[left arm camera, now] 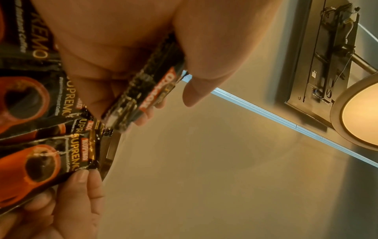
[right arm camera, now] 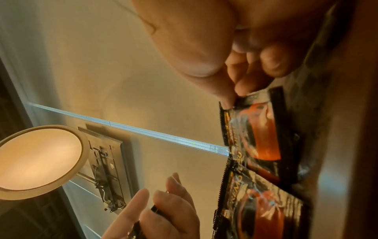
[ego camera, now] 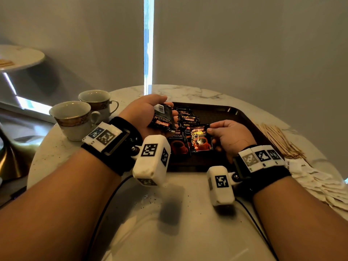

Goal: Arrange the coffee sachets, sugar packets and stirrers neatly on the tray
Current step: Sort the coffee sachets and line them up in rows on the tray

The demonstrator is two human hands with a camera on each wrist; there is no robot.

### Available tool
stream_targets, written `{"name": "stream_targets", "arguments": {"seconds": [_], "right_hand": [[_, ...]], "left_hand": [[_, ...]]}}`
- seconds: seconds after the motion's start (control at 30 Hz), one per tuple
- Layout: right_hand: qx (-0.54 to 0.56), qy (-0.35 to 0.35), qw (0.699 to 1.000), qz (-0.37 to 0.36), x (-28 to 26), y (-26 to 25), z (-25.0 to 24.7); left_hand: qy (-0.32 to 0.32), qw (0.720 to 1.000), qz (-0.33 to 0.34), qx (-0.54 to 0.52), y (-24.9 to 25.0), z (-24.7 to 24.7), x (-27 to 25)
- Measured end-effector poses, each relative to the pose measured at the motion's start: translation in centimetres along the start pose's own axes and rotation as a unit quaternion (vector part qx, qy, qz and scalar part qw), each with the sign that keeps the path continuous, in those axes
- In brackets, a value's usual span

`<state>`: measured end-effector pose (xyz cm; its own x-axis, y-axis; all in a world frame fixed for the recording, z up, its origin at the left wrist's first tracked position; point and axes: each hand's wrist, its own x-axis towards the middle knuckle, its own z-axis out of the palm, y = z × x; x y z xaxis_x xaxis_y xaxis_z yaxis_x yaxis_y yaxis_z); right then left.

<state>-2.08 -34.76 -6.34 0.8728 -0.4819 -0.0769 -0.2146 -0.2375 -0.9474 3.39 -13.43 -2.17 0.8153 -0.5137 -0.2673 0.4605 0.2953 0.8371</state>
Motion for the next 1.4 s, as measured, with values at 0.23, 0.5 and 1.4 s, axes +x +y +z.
{"name": "stream_targets", "arguments": {"seconds": [0.23, 0.5, 1.4], "right_hand": [[-0.034, -0.034, 0.999, 0.018, -0.4, -0.5, 0.0], [-0.032, -0.043, 0.998, 0.017, -0.1, -0.2, 0.2], [0.091, -0.111, 0.975, -0.168, -3.9, -2.2, 0.2]], "left_hand": [[0.002, 1.0, 0.008, -0.001, 0.0, -0.2, 0.2], [-0.004, 1.0, 0.011, -0.01, 0.1, -0.4, 0.3], [0.007, 1.0, 0.023, 0.004, -1.0, 0.0, 0.8]]}}
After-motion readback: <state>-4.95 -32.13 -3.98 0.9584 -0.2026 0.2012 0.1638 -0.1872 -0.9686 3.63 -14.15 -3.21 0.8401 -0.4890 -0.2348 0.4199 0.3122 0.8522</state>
